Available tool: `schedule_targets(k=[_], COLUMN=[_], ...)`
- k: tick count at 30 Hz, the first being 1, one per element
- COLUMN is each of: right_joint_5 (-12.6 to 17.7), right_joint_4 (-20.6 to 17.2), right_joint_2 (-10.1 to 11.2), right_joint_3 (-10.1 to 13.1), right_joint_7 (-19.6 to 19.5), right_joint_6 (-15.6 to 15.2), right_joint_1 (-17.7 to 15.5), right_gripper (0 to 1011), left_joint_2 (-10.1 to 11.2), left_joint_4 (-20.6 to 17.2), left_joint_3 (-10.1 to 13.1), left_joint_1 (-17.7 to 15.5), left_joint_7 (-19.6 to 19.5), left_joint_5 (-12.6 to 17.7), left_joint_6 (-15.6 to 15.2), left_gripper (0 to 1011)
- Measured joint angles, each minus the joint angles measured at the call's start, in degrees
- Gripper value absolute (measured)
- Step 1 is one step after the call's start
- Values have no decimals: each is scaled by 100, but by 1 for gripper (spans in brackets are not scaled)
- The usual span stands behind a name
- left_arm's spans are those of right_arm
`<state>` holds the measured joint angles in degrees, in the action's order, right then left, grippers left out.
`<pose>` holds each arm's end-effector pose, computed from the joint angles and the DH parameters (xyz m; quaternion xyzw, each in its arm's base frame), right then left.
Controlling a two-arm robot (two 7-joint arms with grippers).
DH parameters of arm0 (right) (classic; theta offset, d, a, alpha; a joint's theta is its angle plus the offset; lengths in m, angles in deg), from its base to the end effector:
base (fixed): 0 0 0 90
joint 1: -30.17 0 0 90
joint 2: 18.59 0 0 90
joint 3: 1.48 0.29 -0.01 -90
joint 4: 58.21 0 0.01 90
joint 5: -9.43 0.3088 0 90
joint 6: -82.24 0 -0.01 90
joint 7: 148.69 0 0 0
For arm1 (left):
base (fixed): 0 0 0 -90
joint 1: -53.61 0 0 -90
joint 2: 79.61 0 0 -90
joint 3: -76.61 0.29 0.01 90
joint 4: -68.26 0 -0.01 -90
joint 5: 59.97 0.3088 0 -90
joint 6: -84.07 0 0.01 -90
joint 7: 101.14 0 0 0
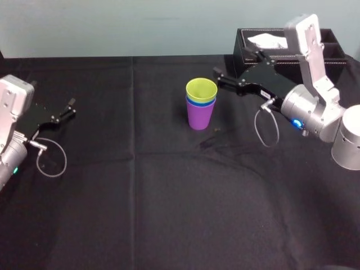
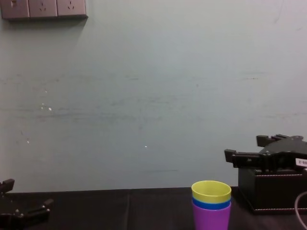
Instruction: Stack the three plastic cups sequentially using one hand.
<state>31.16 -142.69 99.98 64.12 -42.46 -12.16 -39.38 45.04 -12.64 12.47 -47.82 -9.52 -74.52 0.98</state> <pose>0.4025 -0.0399 -0.2294 -0.0799 -0.0661 -0.4681 0.8776 0.3581 0.0827 -0.3023 0.1415 -0.1325 0.5799 0.7913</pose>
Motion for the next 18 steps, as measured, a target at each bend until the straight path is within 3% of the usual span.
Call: schedule_targets(k=[9, 18], right_joint_5=[-203, -265], right_joint_4=[-200, -221], right_joint_2=[-266, -464], right_joint_3=[375, 550], right_joint_7=[-862, -1170], right_joint_6=[-35, -348], right_joint_1=[-497, -737], right_gripper=[1003, 1003], left_joint_2=[0, 0], left_joint_4=[0, 0], left_joint_3=[0, 0], left_joint_1=[0, 0], left_joint_7=[0, 0], left_joint_5=[0, 0], left_joint_6=[0, 0], left_gripper=[1010, 1010])
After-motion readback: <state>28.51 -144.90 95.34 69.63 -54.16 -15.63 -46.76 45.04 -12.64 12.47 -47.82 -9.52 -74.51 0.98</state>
